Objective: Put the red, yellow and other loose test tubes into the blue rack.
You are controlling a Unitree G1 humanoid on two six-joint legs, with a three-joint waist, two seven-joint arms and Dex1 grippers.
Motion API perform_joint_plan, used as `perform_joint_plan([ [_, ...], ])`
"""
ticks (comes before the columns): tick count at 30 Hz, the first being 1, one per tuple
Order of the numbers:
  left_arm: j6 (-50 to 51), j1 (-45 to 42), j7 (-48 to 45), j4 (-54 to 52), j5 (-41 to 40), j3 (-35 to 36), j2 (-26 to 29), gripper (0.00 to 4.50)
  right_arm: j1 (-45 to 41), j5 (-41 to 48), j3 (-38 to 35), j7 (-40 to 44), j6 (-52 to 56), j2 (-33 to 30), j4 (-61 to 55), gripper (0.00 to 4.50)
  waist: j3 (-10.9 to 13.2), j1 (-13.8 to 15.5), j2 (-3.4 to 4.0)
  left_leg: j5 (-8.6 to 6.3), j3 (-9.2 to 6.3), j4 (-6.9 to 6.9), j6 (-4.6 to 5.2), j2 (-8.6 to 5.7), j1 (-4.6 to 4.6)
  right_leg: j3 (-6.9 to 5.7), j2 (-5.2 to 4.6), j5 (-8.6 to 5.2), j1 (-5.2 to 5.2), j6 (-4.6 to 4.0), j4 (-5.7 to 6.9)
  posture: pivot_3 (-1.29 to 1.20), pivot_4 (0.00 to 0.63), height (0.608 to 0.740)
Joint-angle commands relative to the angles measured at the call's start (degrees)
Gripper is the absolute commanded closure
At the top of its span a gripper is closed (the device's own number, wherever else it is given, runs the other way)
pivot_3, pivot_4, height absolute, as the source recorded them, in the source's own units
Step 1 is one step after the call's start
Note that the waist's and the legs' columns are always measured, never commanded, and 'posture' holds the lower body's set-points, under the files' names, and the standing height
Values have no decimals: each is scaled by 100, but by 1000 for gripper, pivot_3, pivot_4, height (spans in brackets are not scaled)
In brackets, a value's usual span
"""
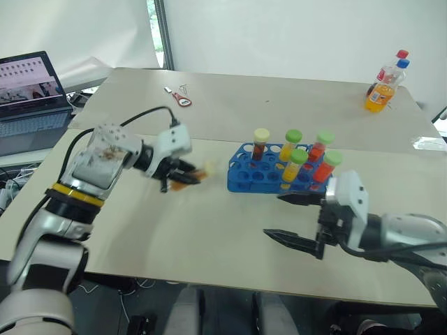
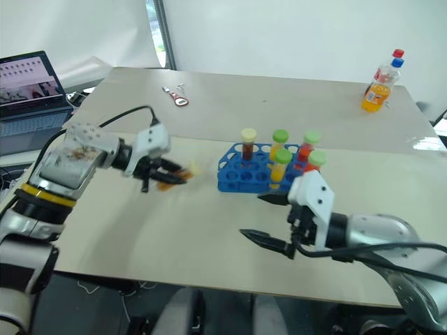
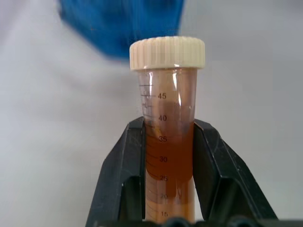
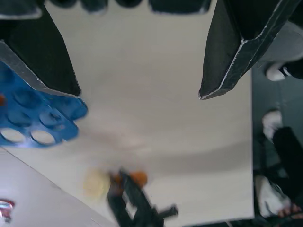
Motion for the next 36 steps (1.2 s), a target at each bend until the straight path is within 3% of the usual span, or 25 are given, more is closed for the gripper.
perform_joint_plan([
  [1, 526, 36, 635, -446, -935, 916, -734, 3658, 274, -115, -515, -193, 61, -101, -166, 76, 0, -23, -1, 0, -2, 1, 0, 2, 0, 0, 1, 0, 0, 0, 1, 0, 150, 659],
  [6, 174, 522, 1375, -753, -1207, 1268, -1691, 3658, 252, 58, -663, -893, 363, 63, -294, 76, -2, -127, 2, 0, -3, 1, 1, 2, 10, 6, 4, -2, 0, -5, 26, 0, 150, 659],
  [9, -371, 547, 1771, -328, -1139, 1376, -2300, 3658, 202, 268, -717, -1388, 655, 174, -384, 76, -1, -100, 1, 0, -4, 10, 1, 0, 11, 6, 5, -10, -4, -13, 54, 0, 150, 659],
  [15, -1333, 418, 1734, 675, -867, 1188, -2877, 3658, 21, 440, -694, -2235, 1110, 322, -414, 76, -1, -83, 1, 0, -5, 14, 1, -9, 7, 7, 2, -13, -2, -8, 56, 0, 150, 659],
  [24, -2668, 394, 1740, 1562, -317, 973, -3294, 3658, 237, 623, -827, -2636, 1470, 260, -603, 76, -1, -89, 1, -1, -7, 14, 4, -11, 4, 7, 2, -16, -2, -5, 54, 0, 150, 659],
  [36, -3411, 358, 2019, 2271, -2, 979, -3374, 3659, 415, 799, -783, -2898, 1451, 348, -739, 76, -1, -96, 1, -1, -8, 13, 4, -10, 6, 7, 4, -17, 0, -5, 54, 0, 150, 659],
])
